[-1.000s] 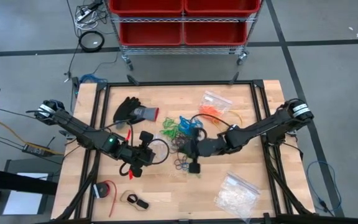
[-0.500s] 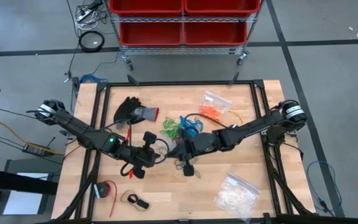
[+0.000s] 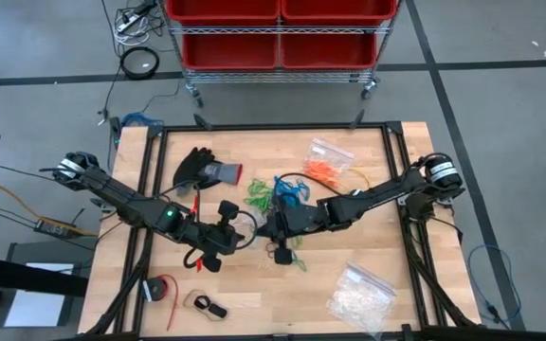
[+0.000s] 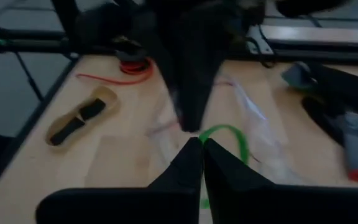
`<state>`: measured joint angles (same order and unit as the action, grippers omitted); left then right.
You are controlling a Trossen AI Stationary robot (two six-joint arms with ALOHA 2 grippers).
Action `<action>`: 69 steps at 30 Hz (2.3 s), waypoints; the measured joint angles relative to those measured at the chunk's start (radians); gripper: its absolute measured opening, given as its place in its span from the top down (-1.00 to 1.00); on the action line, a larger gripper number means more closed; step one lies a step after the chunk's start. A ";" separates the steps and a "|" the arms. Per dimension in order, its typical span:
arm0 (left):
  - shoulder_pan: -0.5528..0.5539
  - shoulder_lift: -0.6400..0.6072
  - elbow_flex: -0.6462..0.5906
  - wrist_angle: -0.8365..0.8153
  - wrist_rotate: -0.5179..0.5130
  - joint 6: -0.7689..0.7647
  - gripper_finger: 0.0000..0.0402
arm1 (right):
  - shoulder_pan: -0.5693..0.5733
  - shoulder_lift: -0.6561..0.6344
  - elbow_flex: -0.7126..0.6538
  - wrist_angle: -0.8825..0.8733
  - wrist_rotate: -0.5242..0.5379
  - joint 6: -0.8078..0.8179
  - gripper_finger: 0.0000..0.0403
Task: Sort rubber bands
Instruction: Put the green rubber band into the transparent zip bag
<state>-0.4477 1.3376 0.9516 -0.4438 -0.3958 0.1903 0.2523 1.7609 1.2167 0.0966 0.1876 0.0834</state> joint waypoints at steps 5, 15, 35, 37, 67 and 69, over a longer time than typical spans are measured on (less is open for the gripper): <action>0.000 0.000 0.000 -0.003 0.000 -0.003 1.00 | 0.001 -0.026 0.000 -0.017 0.031 0.002 0.66; 0.000 0.000 0.000 -0.090 0.000 -0.042 0.93 | 0.072 -0.119 0.000 -0.207 0.098 0.076 0.30; 0.000 0.000 0.000 -0.177 0.023 -0.102 0.93 | 0.254 -0.111 -0.355 -0.069 0.113 0.498 0.32; 0.000 0.000 0.000 -0.176 0.023 -0.102 0.93 | 0.275 -0.111 -0.380 -0.031 0.140 0.493 0.34; 0.001 0.000 0.000 0.396 0.023 -0.091 0.92 | 0.336 0.166 -0.204 -0.319 0.400 0.522 0.96; 0.001 -0.002 0.000 0.435 0.023 -0.061 0.92 | 0.341 0.166 -0.204 -0.319 0.401 0.523 0.99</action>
<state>-0.4465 1.3361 0.9516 -0.0091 -0.3733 0.1291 0.5938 1.9274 1.0123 -0.2226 0.5889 0.6064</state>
